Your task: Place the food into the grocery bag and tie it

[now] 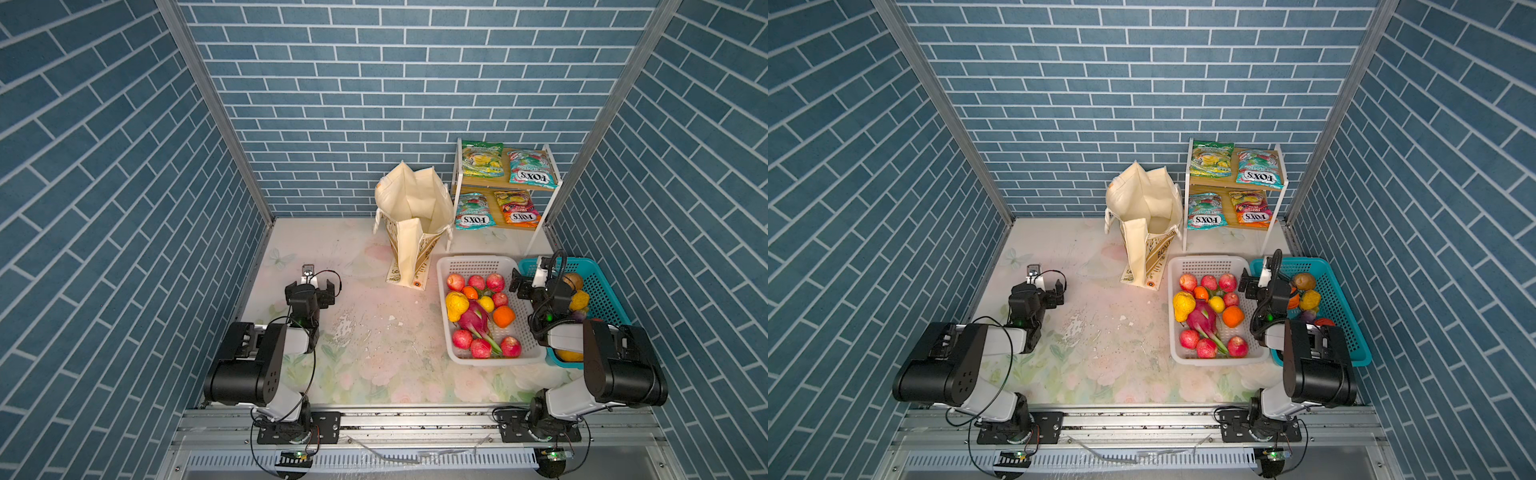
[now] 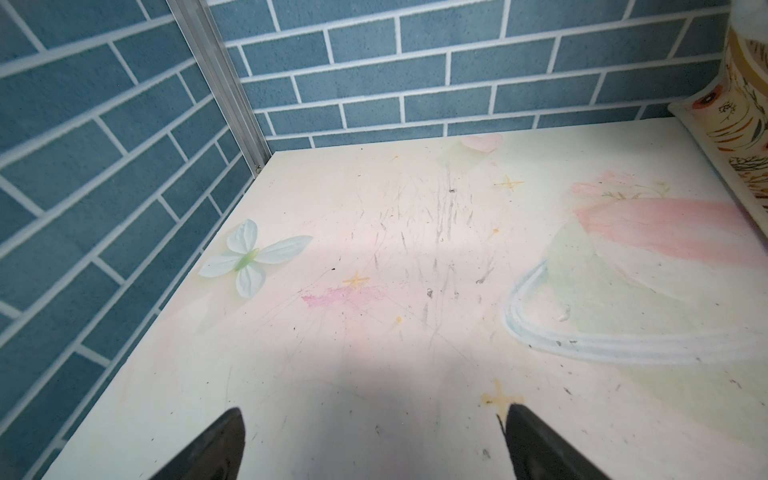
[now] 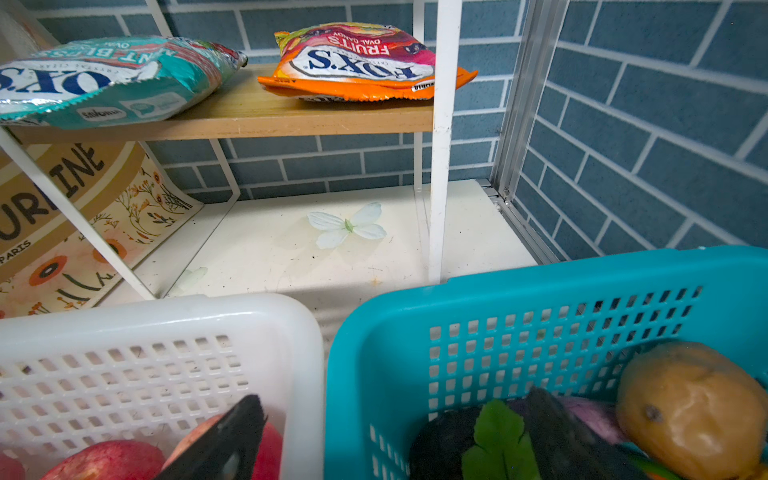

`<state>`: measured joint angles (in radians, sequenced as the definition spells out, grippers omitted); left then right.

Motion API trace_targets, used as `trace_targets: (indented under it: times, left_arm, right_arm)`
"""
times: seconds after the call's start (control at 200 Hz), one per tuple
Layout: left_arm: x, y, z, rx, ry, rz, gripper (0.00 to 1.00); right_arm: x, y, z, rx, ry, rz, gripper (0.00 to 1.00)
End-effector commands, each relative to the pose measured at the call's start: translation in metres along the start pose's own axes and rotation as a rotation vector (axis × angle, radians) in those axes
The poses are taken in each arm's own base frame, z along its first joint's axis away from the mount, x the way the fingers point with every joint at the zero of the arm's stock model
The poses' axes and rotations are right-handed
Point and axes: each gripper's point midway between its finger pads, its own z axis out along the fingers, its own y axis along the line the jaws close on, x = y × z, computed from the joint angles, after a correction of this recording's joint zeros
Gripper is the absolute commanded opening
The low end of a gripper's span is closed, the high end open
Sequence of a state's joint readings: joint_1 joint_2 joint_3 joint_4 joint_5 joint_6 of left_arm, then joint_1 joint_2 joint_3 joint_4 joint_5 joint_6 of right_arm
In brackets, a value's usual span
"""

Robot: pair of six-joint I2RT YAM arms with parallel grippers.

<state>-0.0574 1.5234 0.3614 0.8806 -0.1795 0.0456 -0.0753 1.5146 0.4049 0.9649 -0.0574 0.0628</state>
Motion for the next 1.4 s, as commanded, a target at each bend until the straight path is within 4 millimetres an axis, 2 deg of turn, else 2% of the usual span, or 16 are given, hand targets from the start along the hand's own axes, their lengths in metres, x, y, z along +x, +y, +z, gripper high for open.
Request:
trace_targets:
  times: [0.0,0.125,0.175,0.275,0.31,0.32,0.355,0.425,0.595,0.735,0.775,0.845,0.94,1.136,1.286,1.396]
  left_arm:
    - [-0.022,0.007,-0.006,-0.036,-0.019,0.002,0.97]
    - [-0.048,0.029,-0.025,-0.164,0.037,-0.050,0.99]
    - [-0.055,0.038,-0.035,-0.200,0.073,-0.097,0.99]
    - [-0.074,0.046,-0.059,-0.222,0.131,-0.185,0.99]
    - [-0.075,0.049,-0.068,-0.231,0.155,-0.211,0.99]
    - [-0.083,0.050,-0.071,-0.229,0.145,-0.224,0.99]
    - [-0.091,0.051,-0.080,-0.222,0.146,-0.254,0.99]
    - [-0.104,0.052,-0.098,-0.203,0.167,-0.305,0.94]
    - [-0.142,0.039,-0.131,-0.091,0.248,-0.367,0.88]
    - [-0.196,0.010,-0.139,0.089,0.291,-0.407,0.87]
    - [-0.214,0.000,-0.139,0.135,0.294,-0.415,0.89]
    - [-0.245,-0.018,-0.136,0.187,0.288,-0.407,0.89]
    - [-0.280,-0.052,-0.119,0.280,0.297,-0.393,0.90]
    - [-0.316,-0.116,-0.065,0.414,0.352,-0.396,0.89]
    - [-0.315,-0.153,-0.017,0.480,0.390,-0.420,0.92]
    - [-0.296,-0.173,0.016,0.497,0.427,-0.428,0.93]
  right_arm:
    - [0.039,0.009,-0.001,-0.046,0.139,-0.013,0.99]
    - [0.039,0.007,-0.001,-0.038,0.140,-0.004,0.99]
    - [0.034,-0.005,-0.004,0.037,0.129,0.009,0.92]
    - [0.002,-0.031,-0.023,0.200,0.133,0.063,0.81]
    - [-0.012,-0.044,-0.034,0.287,0.136,0.155,0.78]
    - [-0.015,-0.048,-0.037,0.309,0.138,0.185,0.78]
    - [-0.027,-0.052,-0.046,0.344,0.147,0.264,0.78]
    - [-0.048,-0.039,-0.055,0.288,0.182,0.346,0.78]
    - [-0.074,-0.016,-0.083,0.218,0.303,0.531,0.76]
    - [-0.101,0.014,-0.096,0.098,0.408,0.613,0.74]
    - [-0.107,0.028,-0.097,0.038,0.445,0.635,0.73]
    - [-0.120,0.048,-0.098,-0.024,0.476,0.646,0.72]
    - [-0.141,0.076,-0.098,-0.098,0.478,0.632,0.71]
    - [-0.175,0.126,-0.088,-0.219,0.475,0.596,0.70]
    - [-0.186,0.156,-0.074,-0.281,0.479,0.576,0.70]
    - [-0.189,0.175,-0.061,-0.328,0.475,0.569,0.71]
